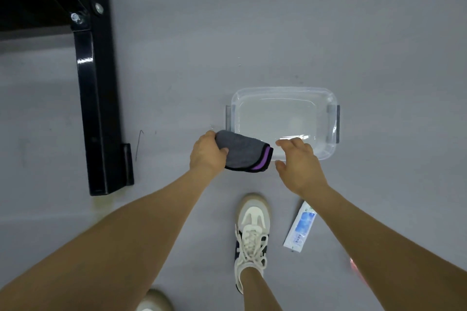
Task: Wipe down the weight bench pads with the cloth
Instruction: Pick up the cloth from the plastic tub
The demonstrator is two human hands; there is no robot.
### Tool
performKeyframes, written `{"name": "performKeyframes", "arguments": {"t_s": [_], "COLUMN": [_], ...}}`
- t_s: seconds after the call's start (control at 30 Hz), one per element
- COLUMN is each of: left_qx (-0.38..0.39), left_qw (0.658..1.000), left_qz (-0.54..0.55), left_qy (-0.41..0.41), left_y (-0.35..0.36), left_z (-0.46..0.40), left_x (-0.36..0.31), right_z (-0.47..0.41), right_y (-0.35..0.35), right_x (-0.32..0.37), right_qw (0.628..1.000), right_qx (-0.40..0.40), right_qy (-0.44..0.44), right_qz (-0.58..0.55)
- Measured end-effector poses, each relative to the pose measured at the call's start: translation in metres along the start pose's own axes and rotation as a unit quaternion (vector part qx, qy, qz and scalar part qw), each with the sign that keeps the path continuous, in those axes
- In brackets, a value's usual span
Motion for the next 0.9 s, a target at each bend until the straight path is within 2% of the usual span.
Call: {"name": "performKeyframes", "arguments": {"t_s": [0.2, 0.3, 0.53, 0.7, 0.9], "left_qx": [0.054, 0.042, 0.042, 0.031, -0.042], "left_qw": [0.998, 0.998, 0.980, 0.962, 0.943], "left_qz": [-0.003, -0.007, -0.024, 0.040, 0.143], "left_qy": [0.027, 0.052, 0.194, 0.268, 0.299], "left_y": [-0.027, -0.062, -0.162, -0.236, -0.318], "left_z": [0.072, 0.125, 0.297, 0.450, 0.601], "left_x": [-0.013, -0.023, -0.041, -0.033, -0.003], "right_z": [0.062, 0.114, 0.272, 0.404, 0.551], "right_y": [-0.028, -0.045, -0.084, -0.112, -0.135], "right_x": [0.029, 0.053, 0.134, 0.202, 0.271], "right_qw": [1.000, 0.999, 0.985, 0.964, 0.943], "right_qx": [-0.016, -0.026, -0.104, -0.139, -0.140], "right_qy": [0.001, 0.003, -0.022, -0.048, -0.106], "right_qz": [-0.015, -0.036, -0.138, -0.222, -0.284]}}
Point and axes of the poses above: each hand's wrist, its own z-axis away from the middle knuckle, its own y-axis out of the palm, x = y × z, the point moved 8 cm from there along -z, towards the middle knuckle, and after that the axes turned 4 degrees about x, right-handed, at the moved point
